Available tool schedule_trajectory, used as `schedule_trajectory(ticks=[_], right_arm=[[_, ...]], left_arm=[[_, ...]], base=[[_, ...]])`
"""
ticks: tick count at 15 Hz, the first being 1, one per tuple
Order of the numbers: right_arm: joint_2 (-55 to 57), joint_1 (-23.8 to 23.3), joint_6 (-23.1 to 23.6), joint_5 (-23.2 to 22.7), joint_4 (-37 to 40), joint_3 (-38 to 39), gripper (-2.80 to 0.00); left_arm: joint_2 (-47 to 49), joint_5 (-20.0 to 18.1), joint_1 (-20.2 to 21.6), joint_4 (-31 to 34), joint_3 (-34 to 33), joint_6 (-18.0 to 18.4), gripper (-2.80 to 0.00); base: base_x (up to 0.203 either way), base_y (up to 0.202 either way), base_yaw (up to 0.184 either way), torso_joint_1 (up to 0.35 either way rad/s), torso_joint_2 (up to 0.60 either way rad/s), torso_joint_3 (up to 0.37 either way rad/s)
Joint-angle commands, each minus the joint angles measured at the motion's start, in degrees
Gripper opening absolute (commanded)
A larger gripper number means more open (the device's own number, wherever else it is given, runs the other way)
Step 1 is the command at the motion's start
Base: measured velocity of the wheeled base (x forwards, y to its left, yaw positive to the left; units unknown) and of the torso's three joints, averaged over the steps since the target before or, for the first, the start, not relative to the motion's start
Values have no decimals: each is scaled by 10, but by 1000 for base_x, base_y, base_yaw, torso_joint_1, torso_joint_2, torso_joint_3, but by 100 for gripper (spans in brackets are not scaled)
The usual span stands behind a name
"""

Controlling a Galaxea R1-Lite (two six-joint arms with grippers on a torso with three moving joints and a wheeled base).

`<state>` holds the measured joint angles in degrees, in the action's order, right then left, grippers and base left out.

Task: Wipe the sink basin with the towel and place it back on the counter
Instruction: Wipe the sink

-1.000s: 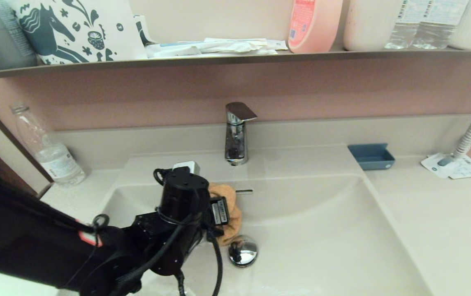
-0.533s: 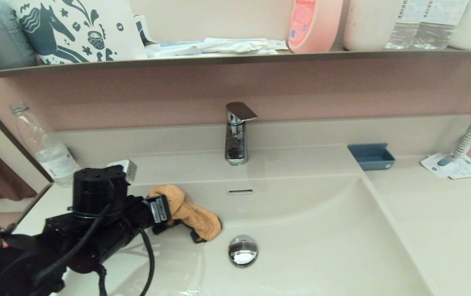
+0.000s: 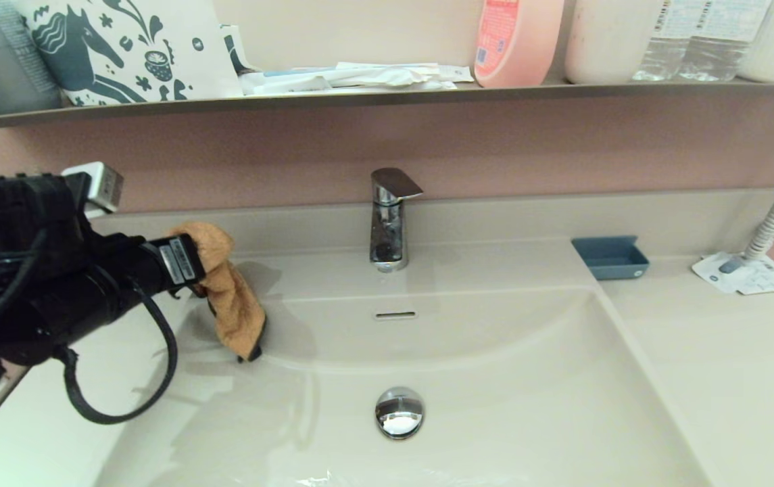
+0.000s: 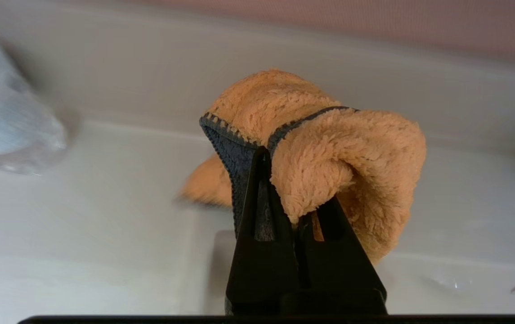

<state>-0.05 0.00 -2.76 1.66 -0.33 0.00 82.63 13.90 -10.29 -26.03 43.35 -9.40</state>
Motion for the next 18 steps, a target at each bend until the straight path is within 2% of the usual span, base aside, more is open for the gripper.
schedule_trajectory(ticks=[1, 4, 7, 10, 16, 18], right_arm=[[0, 0, -1, 0, 0, 0, -280], [0, 0, -1, 0, 0, 0, -280], [0, 0, -1, 0, 0, 0, -280], [0, -1, -1, 0, -1, 0, -280], [0, 0, -1, 0, 0, 0, -280], [0, 0, 0, 0, -1, 0, -280]], left_arm=[[-25, -13, 25, 50, 48, 0, -280], [-27, -21, 31, 58, 40, -9, -280], [-1, -22, 16, 41, 2, -53, -280], [50, -21, 17, -29, 1, -62, -280], [141, -17, 15, -120, 5, -60, -280], [158, 7, -7, -151, -14, -67, -280]], base=[[0, 0, 0, 0, 0, 0], [0, 0, 0, 0, 0, 0], [0, 0, 0, 0, 0, 0], [0, 0, 0, 0, 0, 0], [0, 0, 0, 0, 0, 0], [0, 0, 0, 0, 0, 0]])
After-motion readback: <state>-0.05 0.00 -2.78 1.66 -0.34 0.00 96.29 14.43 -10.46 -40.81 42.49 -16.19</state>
